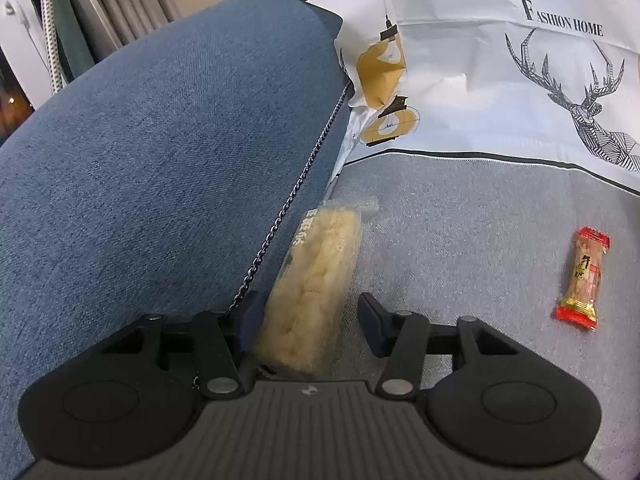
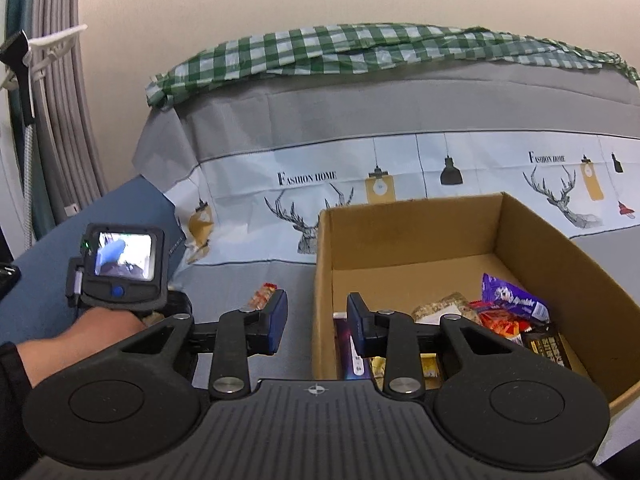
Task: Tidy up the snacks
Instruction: 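Move the left tool to the pile and grasp the cream wafer bag, then grasp the red-wrapped candy with the right tool while the left tool holds the wafer bag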
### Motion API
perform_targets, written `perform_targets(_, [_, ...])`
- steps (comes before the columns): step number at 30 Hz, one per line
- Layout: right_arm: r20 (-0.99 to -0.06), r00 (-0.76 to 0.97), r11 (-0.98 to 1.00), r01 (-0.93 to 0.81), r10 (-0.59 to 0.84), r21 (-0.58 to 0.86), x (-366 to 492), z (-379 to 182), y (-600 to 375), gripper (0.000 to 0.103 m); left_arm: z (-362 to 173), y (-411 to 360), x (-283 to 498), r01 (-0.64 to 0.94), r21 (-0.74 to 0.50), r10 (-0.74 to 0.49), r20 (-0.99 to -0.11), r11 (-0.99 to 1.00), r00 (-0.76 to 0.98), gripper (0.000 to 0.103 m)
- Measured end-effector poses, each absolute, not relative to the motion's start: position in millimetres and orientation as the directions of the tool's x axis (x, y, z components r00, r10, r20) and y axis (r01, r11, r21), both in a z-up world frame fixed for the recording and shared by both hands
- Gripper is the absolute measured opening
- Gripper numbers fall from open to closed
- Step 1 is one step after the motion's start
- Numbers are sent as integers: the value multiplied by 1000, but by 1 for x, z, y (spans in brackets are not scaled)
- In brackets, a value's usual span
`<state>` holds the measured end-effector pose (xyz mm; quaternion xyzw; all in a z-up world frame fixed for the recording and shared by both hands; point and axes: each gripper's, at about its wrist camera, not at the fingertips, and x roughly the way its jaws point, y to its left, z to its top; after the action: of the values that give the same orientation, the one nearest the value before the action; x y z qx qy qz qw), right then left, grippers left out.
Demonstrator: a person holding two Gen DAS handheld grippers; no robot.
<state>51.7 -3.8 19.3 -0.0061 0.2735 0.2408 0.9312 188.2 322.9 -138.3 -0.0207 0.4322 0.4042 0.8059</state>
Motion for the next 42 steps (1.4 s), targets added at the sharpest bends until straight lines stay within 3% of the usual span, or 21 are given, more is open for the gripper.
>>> perform_targets(5, [-512, 734, 880, -465, 446, 99, 50, 15, 4, 34, -137, 324, 187, -666, 315, 635, -708, 676, 309, 46])
perform_targets(10, [-515, 732, 877, -471, 446, 90, 49, 13, 9, 34, -115, 332, 175, -730, 144, 571, -729, 668, 378, 28])
perform_targets(13, [-508, 731, 871, -484, 457, 87, 46, 13, 11, 34, -103, 326, 172, -707, 78, 521, -733, 703, 438, 28])
perform_targets(16, [-509, 726, 865, -495, 462, 79, 44, 11, 15, 34, -98, 328, 166, -701, -65, 399, -783, 710, 477, 28])
perform_targets(21, [-512, 720, 859, -507, 468, 70, 45, 12, 20, 34, -91, 330, 163, -692, -153, 336, -788, 705, 516, 29])
perform_targets(24, [-512, 715, 854, -515, 476, 74, 47, 16, 23, 34, -99, 340, 165, -708, -165, 318, -808, 686, 496, 46])
perform_targets(26, [-511, 705, 847, -524, 492, 92, 51, 21, 26, 35, -107, 349, 165, -719, -226, 266, -823, 658, 502, 50])
perform_targets(30, [-527, 665, 835, -517, 529, 185, 73, 30, 37, 38, -115, 357, 164, -731, -277, 213, -840, 624, 499, 49])
perform_targets(33, [-548, 631, 826, -510, 549, 240, 98, 35, 56, 38, -124, 361, 167, -731, -303, 167, -854, 611, 493, 30])
perform_targets(42, [-623, 554, 826, -469, 552, 314, 183, 17, 134, 38, -123, 376, 155, -788, -347, 186, -850, 509, 494, 30])
